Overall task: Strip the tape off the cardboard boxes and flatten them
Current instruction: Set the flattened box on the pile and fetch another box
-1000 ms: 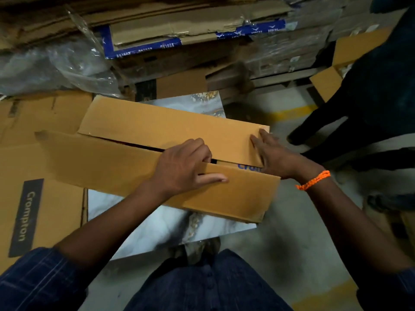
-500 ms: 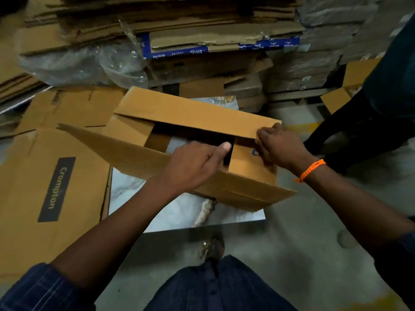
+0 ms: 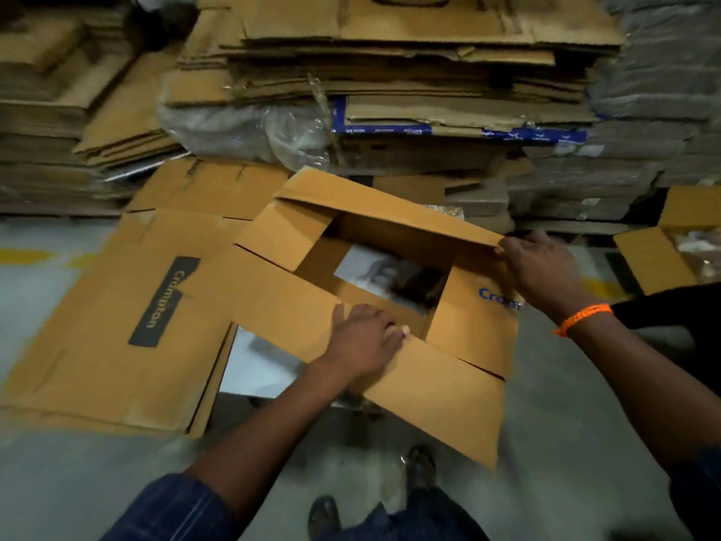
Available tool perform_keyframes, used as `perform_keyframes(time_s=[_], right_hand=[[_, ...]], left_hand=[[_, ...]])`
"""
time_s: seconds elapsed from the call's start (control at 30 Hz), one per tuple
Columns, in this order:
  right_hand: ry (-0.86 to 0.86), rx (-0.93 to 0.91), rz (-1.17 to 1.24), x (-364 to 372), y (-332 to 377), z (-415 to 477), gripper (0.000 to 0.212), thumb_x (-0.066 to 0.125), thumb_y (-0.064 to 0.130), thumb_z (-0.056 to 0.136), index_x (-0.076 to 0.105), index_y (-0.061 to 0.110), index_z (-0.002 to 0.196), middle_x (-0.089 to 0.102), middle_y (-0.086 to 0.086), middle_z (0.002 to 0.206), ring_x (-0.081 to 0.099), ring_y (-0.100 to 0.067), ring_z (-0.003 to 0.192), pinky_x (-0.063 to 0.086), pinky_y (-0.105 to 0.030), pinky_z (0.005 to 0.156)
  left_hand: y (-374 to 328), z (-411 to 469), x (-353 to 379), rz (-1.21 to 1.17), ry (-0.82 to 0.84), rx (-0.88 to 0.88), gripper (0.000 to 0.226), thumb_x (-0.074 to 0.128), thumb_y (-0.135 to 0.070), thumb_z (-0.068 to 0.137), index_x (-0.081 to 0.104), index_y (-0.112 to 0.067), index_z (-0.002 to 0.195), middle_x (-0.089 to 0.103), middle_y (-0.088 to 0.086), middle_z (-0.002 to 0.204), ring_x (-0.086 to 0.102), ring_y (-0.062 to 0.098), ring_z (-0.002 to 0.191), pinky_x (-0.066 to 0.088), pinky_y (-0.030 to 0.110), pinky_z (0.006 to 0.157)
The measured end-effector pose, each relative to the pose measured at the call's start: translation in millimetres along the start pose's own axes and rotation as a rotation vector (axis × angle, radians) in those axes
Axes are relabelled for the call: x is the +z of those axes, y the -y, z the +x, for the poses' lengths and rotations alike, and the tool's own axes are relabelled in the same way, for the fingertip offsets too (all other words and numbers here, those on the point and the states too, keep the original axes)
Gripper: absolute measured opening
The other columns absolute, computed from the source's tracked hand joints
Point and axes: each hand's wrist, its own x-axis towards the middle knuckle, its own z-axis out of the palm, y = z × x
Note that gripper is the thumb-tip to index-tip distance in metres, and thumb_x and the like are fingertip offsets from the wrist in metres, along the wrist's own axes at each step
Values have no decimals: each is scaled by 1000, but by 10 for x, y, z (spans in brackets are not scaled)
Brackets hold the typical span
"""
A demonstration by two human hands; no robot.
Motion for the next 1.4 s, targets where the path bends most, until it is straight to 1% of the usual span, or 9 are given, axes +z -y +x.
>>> perform_keyframes(time_s=[0.07,0.13,0.33,0.57,0.8,0.93,1.03,1.27,1.4], right_hand=[[39,-32,5,143,-87,42,26,48,34,101,61,11,102,70,-14,97,54,-32,91,45,-38,67],[73,-39,14,293,-139,84,29,47,38,99,60,12,99,69,-14,97,52,-33,93,50,-44,72],[132,-72,113,412,255,390,36,64,36,86,60,13,113,62,-14,113,51,-36,107,48,-48,84],[221,-329,298,292,1442,1415,47,59,44,94,49,14,129,52,-13,125,46,-34,118,49,-44,84],[184,-344,404,257,2566,2456,58,66,45,89,49,12,134,51,-14,132,46,-33,122,50,-47,92],[223,-375,356,304,2909,2965,79,72,53,81,47,9,142,40,-18,152,39,-36,137,40,-46,109],[275,-464,258,352,2915,3184,87,68,60,79,45,5,143,43,-21,150,43,-37,135,39,-46,110],[271,-750,-111,72,3461,3218,18,52,18,98,68,11,102,68,-11,105,67,-31,96,47,-37,66],[283,-612,-139,-126,3553,3435,20,50,1,97,66,5,108,67,-15,111,67,-35,103,53,-42,77]], left_hand=[[-1,246,-80,-158,-123,-74,37,50,-47,102,71,-17,108,71,6,109,62,24,109,39,44,107],[43,448,-152,-226,-220,-154,31,61,-39,98,69,-16,117,69,6,118,59,25,115,47,39,98],[418,659,-414,15,-436,-429,53,63,-42,91,53,-19,137,50,6,142,39,28,134,39,44,108],[1379,736,-998,2,-338,-670,68,61,-47,95,38,-13,150,34,14,157,23,35,146,32,51,115],[2188,1267,-1332,-282,-111,-577,81,66,-47,94,27,-8,153,41,18,149,43,38,137,41,44,110],[2286,1511,-1421,-473,-159,-397,59,68,-37,94,44,-16,144,60,11,135,56,31,124,42,29,87],[2315,1580,-1328,-417,-243,-396,50,65,-40,92,49,-21,136,68,9,120,64,32,109,51,35,85],[2451,1603,-1258,-333,-285,-351,32,49,-25,101,55,-8,127,69,19,103,65,39,95,51,40,75],[2446,1572,-1187,-376,-324,-296,33,45,-26,105,54,-10,133,69,23,105,64,42,97,46,39,73]])
